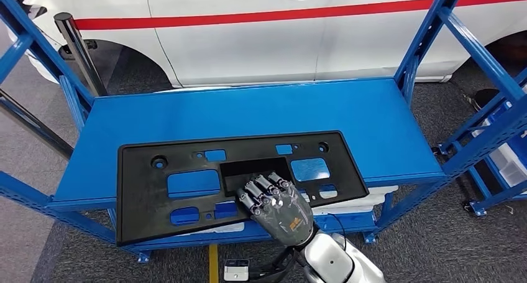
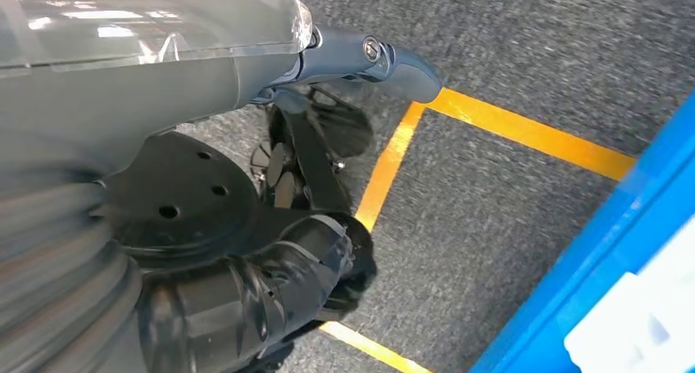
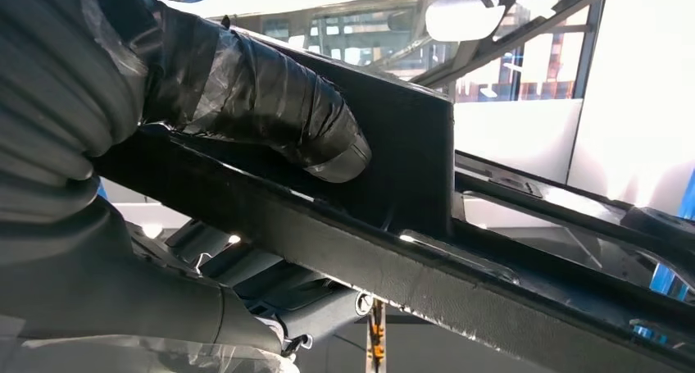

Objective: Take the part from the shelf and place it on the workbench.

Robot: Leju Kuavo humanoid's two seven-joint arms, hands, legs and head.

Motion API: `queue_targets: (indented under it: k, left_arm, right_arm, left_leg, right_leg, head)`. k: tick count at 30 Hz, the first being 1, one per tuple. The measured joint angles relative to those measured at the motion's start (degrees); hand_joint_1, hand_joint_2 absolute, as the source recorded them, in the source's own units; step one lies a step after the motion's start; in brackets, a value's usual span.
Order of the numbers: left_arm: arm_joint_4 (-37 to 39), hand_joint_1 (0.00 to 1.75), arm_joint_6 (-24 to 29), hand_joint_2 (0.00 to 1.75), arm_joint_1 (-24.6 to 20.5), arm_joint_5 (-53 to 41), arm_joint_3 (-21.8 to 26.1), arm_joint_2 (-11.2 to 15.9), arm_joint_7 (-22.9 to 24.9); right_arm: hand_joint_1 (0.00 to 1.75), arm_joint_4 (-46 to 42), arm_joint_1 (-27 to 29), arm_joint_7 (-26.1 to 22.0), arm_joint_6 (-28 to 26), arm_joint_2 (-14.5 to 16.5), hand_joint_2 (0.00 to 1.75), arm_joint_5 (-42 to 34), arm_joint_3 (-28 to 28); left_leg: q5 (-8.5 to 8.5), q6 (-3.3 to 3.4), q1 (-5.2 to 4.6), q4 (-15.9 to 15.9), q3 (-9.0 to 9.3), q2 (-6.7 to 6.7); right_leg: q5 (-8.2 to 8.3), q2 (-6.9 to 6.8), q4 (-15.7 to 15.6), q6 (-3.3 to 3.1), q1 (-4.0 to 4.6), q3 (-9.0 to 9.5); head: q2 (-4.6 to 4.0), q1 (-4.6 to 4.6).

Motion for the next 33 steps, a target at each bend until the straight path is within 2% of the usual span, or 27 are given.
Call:
queue_targets:
  k: [1, 3, 4, 5, 8, 9, 10, 12, 14, 15, 16, 17, 19, 20, 21, 22, 24, 25, 26, 28, 29, 30, 31, 32, 33]
  left_arm:
    - [0.0, 0.0, 0.0, 1.75, 0.0, 0.0, 0.0, 0.0, 0.0]
    - [0.0, 0.0, 0.0, 1.75, -0.1, 0.0, 0.0, 0.0, 0.0]
    - [0.0, 0.0, 0.0, 1.75, -0.1, 0.0, 0.0, 0.0, 0.0]
    - [0.0, 0.0, 0.0, 1.75, -0.2, 0.0, 0.0, 0.0, 0.0]
    - [0.0, 0.0, -0.1, 1.75, -0.1, 0.0, 0.0, 0.0, 0.0]
    - [0.0, 0.0, -0.1, 1.75, -0.1, 0.0, 0.0, 0.0, 0.0]
    - [0.0, 0.0, -0.1, 1.75, -0.2, 0.0, 0.0, 0.0, 0.0]
    - [0.0, 0.0, -0.2, 1.75, -0.2, 0.0, 0.1, 0.0, 0.0]
    - [0.0, 0.0, -0.2, 1.75, -0.2, 0.0, 0.1, 0.0, 0.0]
    - [0.0, 0.0, -0.2, 1.75, -0.2, 0.0, 0.1, 0.0, 0.0]
    - [0.0, 0.0, -0.2, 1.75, -0.2, 0.0, 0.1, 0.0, 0.0]
    - [0.0, 0.0, -0.2, 1.75, -0.2, 0.0, 0.1, 0.0, 0.0]
    - [0.0, 0.0, -0.2, 1.75, -0.2, 0.0, 0.1, 0.0, 0.0]
    - [0.0, 0.0, -0.2, 1.75, -0.2, 0.0, 0.1, 0.0, 0.0]
    - [0.0, 0.0, -0.2, 1.75, -0.2, 0.0, 0.1, 0.0, 0.0]
    - [0.0, 0.0, -0.2, 1.75, -0.2, 0.0, 0.1, 0.0, 0.0]
    - [0.0, 0.0, -0.2, 1.75, -0.2, 0.0, 0.1, 0.0, 0.1]
    - [0.0, 0.0, -0.2, 1.75, -0.1, 0.0, 0.1, 0.0, 0.1]
    - [0.0, 0.0, -0.2, 1.75, -0.1, 0.0, 0.1, 0.0, 0.2]
    - [0.0, 0.0, -0.2, 1.75, 0.0, 0.0, 0.1, 0.0, 0.2]
    - [0.0, 0.0, -0.2, 1.75, 0.0, 0.0, 0.1, 0.0, 0.3]
    - [0.0, 0.0, -0.1, 1.75, 0.1, 0.0, 0.1, 0.0, 0.3]
    - [0.0, 0.0, -0.1, 1.75, 0.2, 0.0, 0.1, 0.0, 0.3]
    - [0.0, 0.0, -0.1, 1.75, 0.3, 0.0, 0.1, 0.1, 0.3]
    - [0.0, 0.0, -0.1, 1.75, 0.3, 0.0, 0.1, 0.1, 0.3]
  right_arm:
    - [1.75, 0.0, 0.0, 0.0, 0.0, 0.0, 1.75, 0.0, 0.0]
    - [1.75, 0.0, 0.0, 0.0, 0.0, 0.0, 1.75, 0.0, 0.0]
    - [1.75, 0.0, 0.0, 0.0, 0.0, 0.0, 1.75, 0.0, 0.0]
    - [1.75, 0.0, 0.0, 0.0, 0.0, 0.1, 1.75, 0.0, 0.0]
    - [1.75, 0.0, 0.0, 0.0, 0.0, 0.1, 1.75, 0.0, -0.1]
    - [1.75, 0.0, 0.0, 0.0, 0.0, 0.1, 1.75, 0.0, -0.1]
    - [1.75, 0.0, 0.0, 0.0, 0.0, 0.1, 1.75, 0.0, -0.2]
    - [1.75, 0.0, 0.0, 0.0, 0.0, 0.1, 1.75, 0.0, -0.2]
    - [1.75, 0.0, 0.2, 0.0, 0.0, 0.1, 1.75, 0.0, -0.2]
    - [1.75, 0.0, 0.2, 0.0, 0.0, 0.1, 1.75, 0.0, -0.2]
    - [1.75, 0.0, 0.3, 0.0, 0.0, 0.1, 1.75, 0.0, -0.2]
    - [1.75, 0.0, 0.3, 0.0, 0.0, 0.1, 1.75, 0.0, -0.2]
    - [1.75, 0.0, 0.2, 0.0, 0.0, 0.1, 1.75, 0.0, -0.2]
    - [1.75, 0.0, 0.2, 0.0, 0.0, 0.1, 1.75, 0.0, -0.2]
    - [1.75, 0.0, 0.1, 0.0, 0.0, 0.1, 1.75, 0.0, -0.2]
    - [1.75, 0.0, 0.1, 0.0, 0.0, 0.1, 1.75, 0.0, -0.3]
    - [1.75, 0.0, 0.1, 0.0, 0.0, 0.1, 1.75, 0.0, -0.3]
    - [1.75, 0.0, 0.1, 0.0, 0.0, 0.1, 1.75, 0.0, -0.3]
    - [1.75, -0.1, 0.0, 0.0, 0.0, 0.1, 1.75, 0.0, -0.3]
    - [1.75, -0.1, 0.0, 0.0, 0.0, 0.2, 1.75, 0.0, -0.3]
    - [1.75, 0.0, 0.0, 0.0, 0.0, 0.2, 1.75, 0.0, -0.3]
    - [1.75, 0.0, 0.0, 0.0, 0.0, 0.2, 1.75, 0.0, -0.3]
    - [1.75, 0.0, 0.0, 0.0, 0.0, 0.2, 1.75, 0.0, -0.3]
    - [1.75, 0.0, 0.0, 0.0, 0.0, 0.2, 1.75, 0.0, -0.3]
    - [1.75, 0.0, 0.0, 0.0, 0.0, 0.2, 1.75, 0.0, -0.3]
  left_leg:
    - [0.97, -0.09, 0.09, -1.5, 1.26, 0.01]
    - [3.95, -0.11, 0.28, -9.4, 6.06, 0.03]
    - [5.04, 0.08, 0.24, -13.0, 8.01, -0.03]
    - [5.58, 0.32, 0.16, -15.3, 9.14, -0.09]
    - [6.31, 1.41, -0.11, -16.2, 9.01, -0.19]
    - [6.73, 1.92, -0.09, -16.4, 8.84, -0.1]
    - [7.19, 2.47, -0.03, -16.6, 8.61, 0.0]
    - [8.05, 3.29, -0.04, -16.7, 7.79, 0.21]
    - [8.71, 3.51, -0.21, -16.5, 6.61, 0.29]
    - [9.0, 3.5, -0.31, -16.3, 6.05, 0.31]
    - [9.27, 3.46, -0.4, -16.2, 5.58, 0.3]
    - [9.51, 3.39, -0.48, -16.1, 5.23, 0.29]
    - [9.95, 3.1, -0.7, -16.0, 4.85, 0.25]
    - [10.16, 2.85, -0.78, -15.9, 4.72, 0.24]
    - [10.38, 2.56, -0.81, -15.9, 4.61, 0.25]
    - [10.63, 2.21, -0.81, -15.9, 4.5, 0.27]
    - [10.82, 1.52, -0.72, -15.9, 4.21, 0.22]
    - [10.06, 1.16, -0.69, -15.2, 3.82, 0.13]
    - [8.53, 0.83, -0.63, -13.6, 3.11, 0.03]
    - [3.93, 0.2, -0.33, -7.6, 1.01, -0.07]
    - [2.03, -0.08, -0.19, -4.3, 0.13, -0.07]
    - [1.05, -0.31, -0.07, -2.3, -0.09, -0.06]
    - [1.09, -0.48, 0.02, -2.2, 0.61, -0.05]
    - [2.1, -0.57, 0.1, -4.2, 2.39, -0.04]
    - [3.54, -0.59, 0.18, -7.9, 4.93, -0.02]
  right_leg:
    - [0.19, 0.01, 0.1, 0.13, -0.04, -0.34]
    - [0.5, 0.03, 0.5, 0.5, -0.11, -0.8]
    - [0.66, 0.04, 0.7, 0.78, -0.05, -0.99]
    - [0.87, 0.05, 0.8, 1.09, 0.03, -1.16]
    - [1.61, 0.1, 0.7, 2.28, 0.12, -1.43]
    - [1.25, 0.1, 1.0, 2.63, 0.04, -1.65]
    - [0.21, 0.09, 2.0, 2.91, -0.04, -2.14]
    - [-4.17, 0.04, 7.5, 3.24, -0.16, -4.31]
    - [-8.21, 0.03, 14.8, 3.42, -0.15, -6.72]
    - [-8.84, 0.03, 16.6, 3.41, -0.14, -6.89]
    - [-8.4, 0.03, 16.0, 3.29, -0.13, -5.85]
    - [-7.08, 0.03, 13.0, 3.04, -0.08, -3.59]
    - [-4.59, 0.05, 4.6, 2.26, 0.22, 1.87]
    - [-3.91, 0.05, 1.6, 1.89, 0.42, 3.54]
    - [-3.69, 0.07, 0.1, 1.6, 0.62, 4.21]
    - [-3.57, 0.08, -0.1, 1.37, 0.81, 4.13]
    - [-2.73, 0.07, -0.5, 0.75, 0.63, 3.77]
    - [-2.23, 0.01, -0.7, 0.36, 0.46, 3.51]
    - [-1.7, -0.06, -1.0, -0.01, 0.25, 3.16]
    - [-0.92, -0.15, -1.1, -0.43, 0.2, 2.22]
    - [-0.6, -0.17, -1.0, -0.48, 0.22, 1.71]
    - [-0.3, -0.17, -0.9, -0.44, 0.24, 1.16]
    - [-0.05, -0.16, -0.7, -0.36, 0.22, 0.61]
    - [0.15, -0.15, -0.3, -0.24, 0.17, 0.07]
    - [0.28, -0.14, 0.1, -0.1, 0.12, -0.4]
  head:
    - [0.0, 0.0]
    - [0.0, 0.0]
    - [0.0, 0.02]
    - [0.0, 0.03]
    - [0.0, 0.05]
    - [0.0, 0.06]
    - [0.0, 0.06]
    - [0.0, 0.07]
    - [0.0, 0.08]
    - [0.0, 0.08]
    - [0.0, 0.08]
    - [0.0, 0.07]
    - [0.0, 0.06]
    - [0.0, 0.07]
    - [0.0, 0.05]
    - [0.0, 0.04]
    - [0.0, 0.04]
    - [0.0, 0.0]
    - [0.0, -0.07]
    - [0.0, -0.21]
    - [0.0, -0.21]
    - [0.0, -0.21]
    - [0.0, -0.22]
    - [0.0, -0.22]
    - [0.0, -0.22]
